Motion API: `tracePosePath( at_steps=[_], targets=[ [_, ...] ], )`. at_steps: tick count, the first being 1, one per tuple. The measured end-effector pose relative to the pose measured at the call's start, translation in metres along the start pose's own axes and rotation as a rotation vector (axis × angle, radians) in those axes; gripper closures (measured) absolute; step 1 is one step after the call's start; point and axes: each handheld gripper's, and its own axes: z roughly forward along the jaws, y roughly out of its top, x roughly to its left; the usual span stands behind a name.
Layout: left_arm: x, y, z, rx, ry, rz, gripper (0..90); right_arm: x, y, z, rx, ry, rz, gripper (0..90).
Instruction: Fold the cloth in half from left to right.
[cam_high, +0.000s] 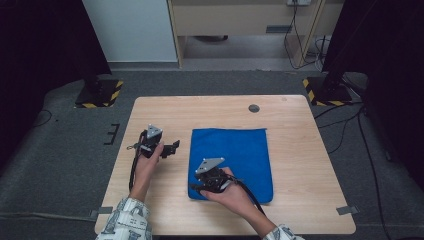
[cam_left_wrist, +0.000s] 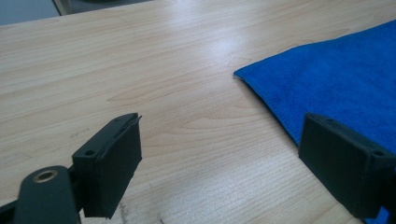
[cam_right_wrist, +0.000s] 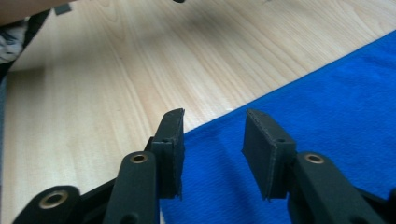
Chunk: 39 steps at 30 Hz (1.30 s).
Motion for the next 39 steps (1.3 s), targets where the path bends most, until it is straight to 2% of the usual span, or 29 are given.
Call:
tracePosePath(
  at_steps=[12,17,20,23,27,30,33,35,39],
  targets=[
    [0.002,-0.002,-0.001,-0.006,0.005,-0.011,12.9,0.013,-0.005,-0.002,-0.013,0.005,-0.003,57.0],
    [0.004,-0.002,-0.002,-0.003,0.009,-0.013,12.9,0.019,-0.008,0.004,0.004,0.016,-0.003,55.5],
    [0.004,-0.001,-0.002,-0.007,0.007,-0.017,12.9,0.027,-0.011,0.011,0.031,-0.01,0.0,46.5],
    [0.003,-0.001,-0.001,0.001,0.005,-0.012,12.9,0.032,-0.013,0.018,0.043,-0.035,0.001,41.5],
    [0.003,-0.001,-0.001,0.0,0.004,-0.012,12.9,0.036,-0.013,0.025,0.055,-0.059,-0.009,41.7],
    [0.002,-0.001,-0.001,0.003,0.002,-0.012,12.8,0.035,-0.015,0.032,0.08,-0.109,-0.015,46.4],
    [0.001,0.0,-0.001,0.003,0.0,-0.013,12.9,0.035,-0.017,0.032,0.074,-0.13,-0.02,51.8],
    [0.0,0.0,-0.001,-0.001,-0.003,-0.021,12.9,0.034,-0.017,0.031,0.07,-0.142,-0.014,63.8],
    [-0.003,0.002,0.001,0.004,-0.018,-0.02,13.2,0.028,-0.02,0.027,0.064,-0.153,-0.007,81.8]
  ],
)
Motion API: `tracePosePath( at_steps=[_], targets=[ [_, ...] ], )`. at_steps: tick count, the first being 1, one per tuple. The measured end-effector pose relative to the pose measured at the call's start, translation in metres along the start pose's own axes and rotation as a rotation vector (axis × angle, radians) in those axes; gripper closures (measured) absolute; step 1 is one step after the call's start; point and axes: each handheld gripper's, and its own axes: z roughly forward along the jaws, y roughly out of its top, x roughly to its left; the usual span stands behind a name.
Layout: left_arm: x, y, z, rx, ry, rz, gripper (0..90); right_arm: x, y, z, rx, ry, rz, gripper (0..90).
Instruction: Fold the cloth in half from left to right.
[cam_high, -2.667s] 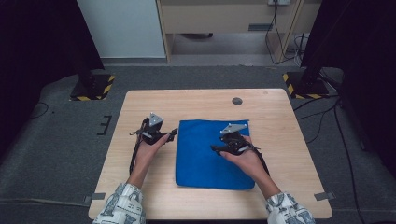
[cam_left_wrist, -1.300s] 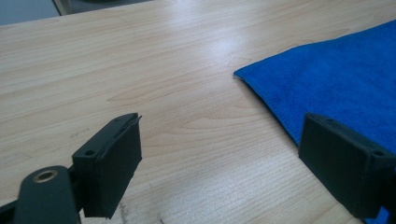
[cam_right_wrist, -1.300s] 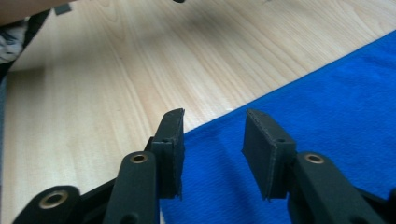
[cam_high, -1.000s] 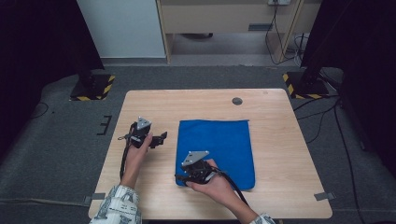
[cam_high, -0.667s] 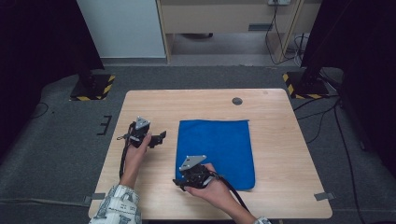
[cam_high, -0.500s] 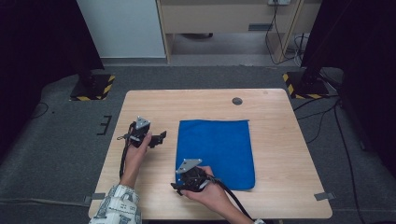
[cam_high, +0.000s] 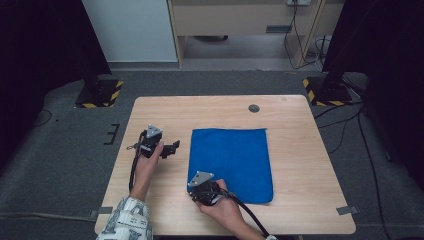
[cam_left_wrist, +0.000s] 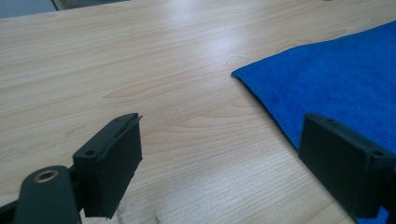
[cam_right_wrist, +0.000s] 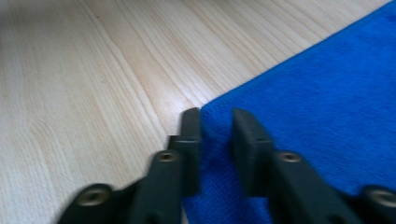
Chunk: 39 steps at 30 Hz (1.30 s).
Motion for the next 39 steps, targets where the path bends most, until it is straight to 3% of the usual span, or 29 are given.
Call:
tracePosePath(
  at_steps=[1,7,11,13,17,23,27,28,30,32,34,39],
  targets=[
    [-0.001,0.0,0.001,0.009,-0.006,0.005,13.3,-0.003,0.0,0.0,-0.004,0.011,-0.001,86.1],
    [-0.004,0.005,0.002,0.006,-0.04,0.002,14.3,-0.004,0.002,-0.003,-0.032,0.048,0.023,87.4],
    [-0.004,0.01,0.0,-0.008,-0.05,0.008,15.8,0.002,0.007,-0.008,-0.065,0.101,0.042,87.7],
    [-0.003,0.013,0.002,0.003,-0.048,0.018,20.5,0.009,0.009,-0.007,-0.069,0.121,0.023,87.6],
    [-0.006,0.018,0.014,0.035,-0.048,0.036,25.7,0.013,0.008,-0.007,-0.067,0.13,0.017,87.5],
    [-0.017,0.031,0.048,0.142,-0.047,0.118,31.6,0.014,0.008,-0.007,-0.063,0.14,0.006,87.0],
    [-0.016,0.034,0.059,0.162,-0.039,0.117,33.1,0.014,0.005,-0.01,-0.071,0.132,0.016,86.7],
    [-0.015,0.034,0.063,0.145,-0.043,0.092,34.1,0.015,0.005,-0.011,-0.07,0.129,0.011,86.5],
    [-0.014,0.034,0.065,0.136,-0.04,0.094,35.1,0.015,0.005,-0.011,-0.071,0.125,0.014,86.4],
    [-0.012,0.033,0.068,0.158,-0.019,0.105,35.6,0.015,0.006,-0.01,-0.071,0.124,0.016,86.0],
    [-0.006,0.03,0.072,0.171,-0.028,0.076,35.8,0.014,0.006,-0.008,-0.063,0.124,0.021,83.7],
    [-0.003,0.027,0.078,0.185,-0.022,0.089,36.1,0.018,0.006,-0.006,-0.06,0.116,0.015,82.6]
  ],
)
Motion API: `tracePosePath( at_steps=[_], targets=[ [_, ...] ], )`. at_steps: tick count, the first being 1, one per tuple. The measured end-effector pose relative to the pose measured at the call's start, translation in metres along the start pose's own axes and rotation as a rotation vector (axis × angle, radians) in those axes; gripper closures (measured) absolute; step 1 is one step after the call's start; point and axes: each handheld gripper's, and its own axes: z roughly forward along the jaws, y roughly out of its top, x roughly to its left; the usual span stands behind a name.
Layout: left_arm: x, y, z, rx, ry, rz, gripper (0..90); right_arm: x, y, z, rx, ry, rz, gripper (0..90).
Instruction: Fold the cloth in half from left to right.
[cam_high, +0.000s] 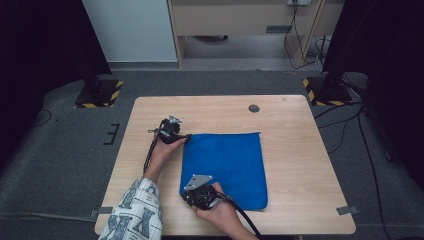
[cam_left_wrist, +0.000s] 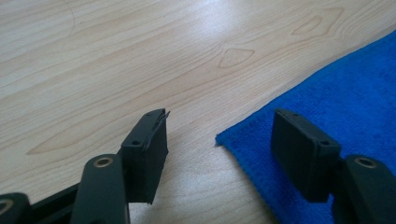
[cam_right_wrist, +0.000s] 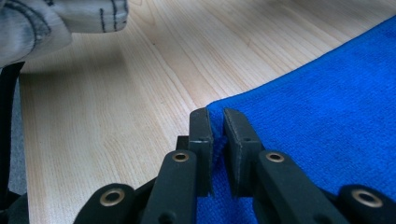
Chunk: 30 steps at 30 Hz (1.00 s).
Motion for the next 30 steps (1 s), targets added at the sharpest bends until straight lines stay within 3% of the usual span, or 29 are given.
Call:
tracePosePath(
  at_steps=[6,9,10,15,18,21,24,30],
  targets=[
    [0.0,-0.002,0.003,-0.001,-0.012,0.008,39.9,0.002,-0.001,-0.001,0.004,-0.001,-0.005,84.7],
    [-0.004,-0.002,0.002,-0.003,-0.031,0.03,56.6,0.003,-0.001,-0.002,0.005,-0.003,-0.003,84.7],
    [-0.006,-0.002,0.002,-0.009,-0.043,0.042,56.6,0.003,-0.001,-0.003,0.005,-0.004,-0.004,84.7],
    [-0.013,-0.003,0.0,-0.01,-0.076,0.051,84.8,0.003,0.001,-0.007,-0.008,-0.01,-0.004,85.4],
    [-0.015,-0.002,0.001,-0.002,-0.08,0.055,87.2,0.005,0.001,-0.01,-0.011,-0.014,-0.009,86.0],
    [-0.014,-0.001,0.0,-0.011,-0.079,0.029,87.7,0.005,0.002,-0.012,-0.011,-0.013,-0.013,86.2],
    [-0.014,0.003,-0.007,-0.05,-0.078,0.007,87.9,0.003,0.003,-0.017,-0.019,-0.023,-0.005,85.9],
    [-0.014,0.01,-0.017,-0.058,-0.071,0.018,87.9,0.005,0.006,-0.023,-0.022,-0.042,0.001,85.0]
  ],
)
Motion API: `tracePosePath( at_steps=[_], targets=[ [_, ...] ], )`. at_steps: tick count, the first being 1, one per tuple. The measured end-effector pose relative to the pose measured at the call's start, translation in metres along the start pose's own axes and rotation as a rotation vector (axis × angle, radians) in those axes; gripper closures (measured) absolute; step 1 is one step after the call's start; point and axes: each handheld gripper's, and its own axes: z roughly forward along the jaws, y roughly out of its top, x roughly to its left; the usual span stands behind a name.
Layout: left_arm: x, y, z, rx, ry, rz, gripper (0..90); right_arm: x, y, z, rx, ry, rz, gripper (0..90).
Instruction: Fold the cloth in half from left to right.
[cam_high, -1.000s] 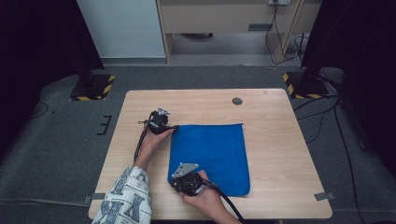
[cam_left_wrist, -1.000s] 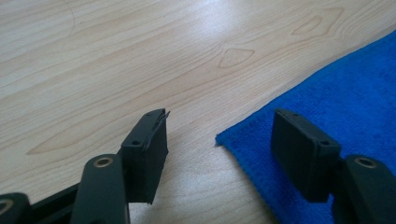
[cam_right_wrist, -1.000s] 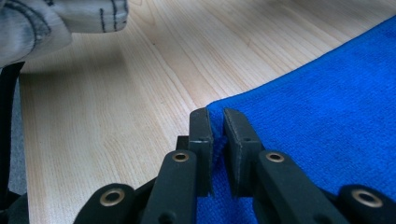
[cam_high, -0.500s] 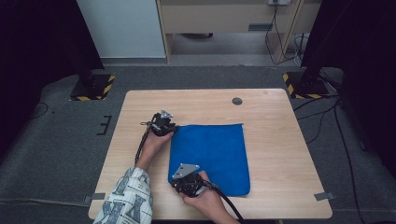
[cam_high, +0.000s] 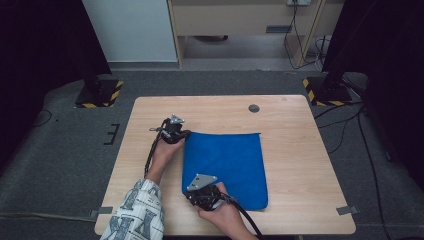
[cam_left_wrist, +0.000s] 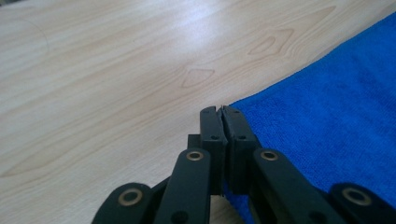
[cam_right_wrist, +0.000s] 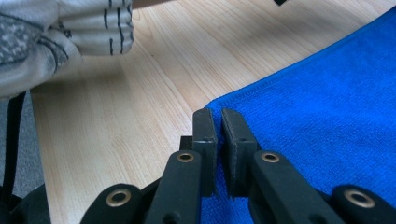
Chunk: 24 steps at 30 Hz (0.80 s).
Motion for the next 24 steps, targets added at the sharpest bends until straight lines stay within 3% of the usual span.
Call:
tracePosePath(
  at_steps=[11,24],
  targets=[
    [0.002,0.016,-0.019,-0.032,0.022,0.013,88.1,0.012,0.01,-0.012,-0.029,0.015,-0.026,88.9],
    [0.013,0.014,-0.029,-0.02,0.018,0.014,88.0,0.023,0.022,-0.005,-0.046,0.035,-0.04,89.2]
  ],
)
